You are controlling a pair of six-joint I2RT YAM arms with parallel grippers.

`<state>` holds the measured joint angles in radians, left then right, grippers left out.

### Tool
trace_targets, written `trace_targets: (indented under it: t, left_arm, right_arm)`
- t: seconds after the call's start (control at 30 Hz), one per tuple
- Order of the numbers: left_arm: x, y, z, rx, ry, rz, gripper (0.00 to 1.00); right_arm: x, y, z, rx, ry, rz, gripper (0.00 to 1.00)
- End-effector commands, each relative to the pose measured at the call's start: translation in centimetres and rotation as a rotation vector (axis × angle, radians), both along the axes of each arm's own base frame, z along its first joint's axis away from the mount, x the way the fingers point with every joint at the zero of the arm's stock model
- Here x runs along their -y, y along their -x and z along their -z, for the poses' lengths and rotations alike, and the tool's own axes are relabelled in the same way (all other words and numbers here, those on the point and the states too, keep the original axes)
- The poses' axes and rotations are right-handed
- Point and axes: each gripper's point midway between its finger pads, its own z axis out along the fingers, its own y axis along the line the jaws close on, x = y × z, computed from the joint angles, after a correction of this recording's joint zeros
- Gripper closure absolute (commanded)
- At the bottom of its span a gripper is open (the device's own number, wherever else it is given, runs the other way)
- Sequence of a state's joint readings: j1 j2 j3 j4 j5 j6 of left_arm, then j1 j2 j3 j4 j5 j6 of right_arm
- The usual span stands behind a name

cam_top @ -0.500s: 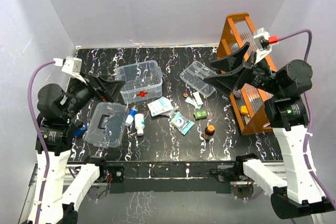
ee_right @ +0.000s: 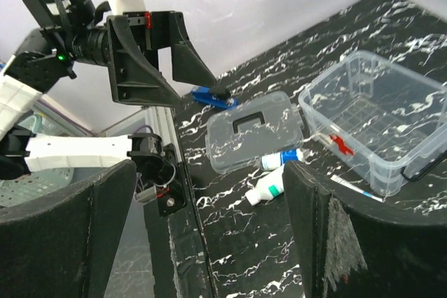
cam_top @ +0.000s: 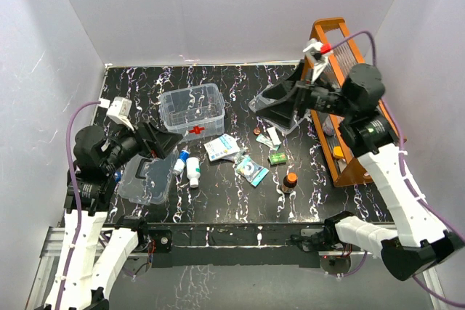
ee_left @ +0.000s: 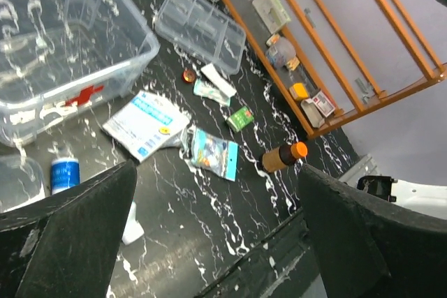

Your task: Organize the medicine kit

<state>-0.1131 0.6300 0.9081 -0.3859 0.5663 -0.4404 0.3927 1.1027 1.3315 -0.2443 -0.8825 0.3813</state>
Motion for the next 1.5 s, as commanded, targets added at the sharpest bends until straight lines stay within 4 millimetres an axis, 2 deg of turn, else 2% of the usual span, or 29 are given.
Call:
trace_targets:
  t: [0.0,0.13,0.23,0.27,0.4,0.6,0.8,1.0,1.23,1.47]
  left_arm:
    - [0.1,-0.2,4.8,-0.234,0.016,-0.019,0.03]
    - [-0.2,-0.9,9.8,-0.425,0.028,-0.079,0.11]
    - [-0.4,-1.3,12.9,-0.532,0.034,-0.145,0.18]
    - [-0.3,-1.5,13.7,-0.553,0.037,-0.156,0.21]
    - [0.8,-1.8,16.3,-0.620,0.016,-0.175,0.28]
    - [1.3,-2.2,21.0,-0.729,-0.105,-0.258,0.32]
    - [2.3,-2.4,23.8,-0.787,-0.160,-0.254,0.32]
    - [2.9,-3.2,25.6,-0.817,-0.221,-0.269,0.35]
    - [2.6,-3.2,27.8,-0.844,-0.358,-0.313,0.40]
    - [3.2,-3.4,28.1,-0.814,-0.429,-0.272,0.53]
  right_arm:
    - [-2.7,-1.6,2.2,0.012,0.064,0.058,0.17]
    - [-5.6,-3.1,6.1,-0.060,0.138,0.110,0.21]
    - [-6.7,-4.6,9.1,-0.118,0.175,0.171,0.24]
    - [-7.0,-5.0,10.7,-0.148,0.192,0.186,0.25]
    - [-8.1,-5.6,14.7,-0.231,0.229,0.207,0.31]
    - [-8.7,-6.5,18.5,-0.308,0.265,0.263,0.36]
    - [-8.5,-6.8,20.3,-0.331,0.276,0.297,0.37]
    - [-8.1,-6.9,21.6,-0.351,0.290,0.320,0.38]
    - [-7.7,-7.3,22.5,-0.359,0.305,0.356,0.40]
    - [-7.2,-7.5,23.0,-0.358,0.309,0.392,0.41]
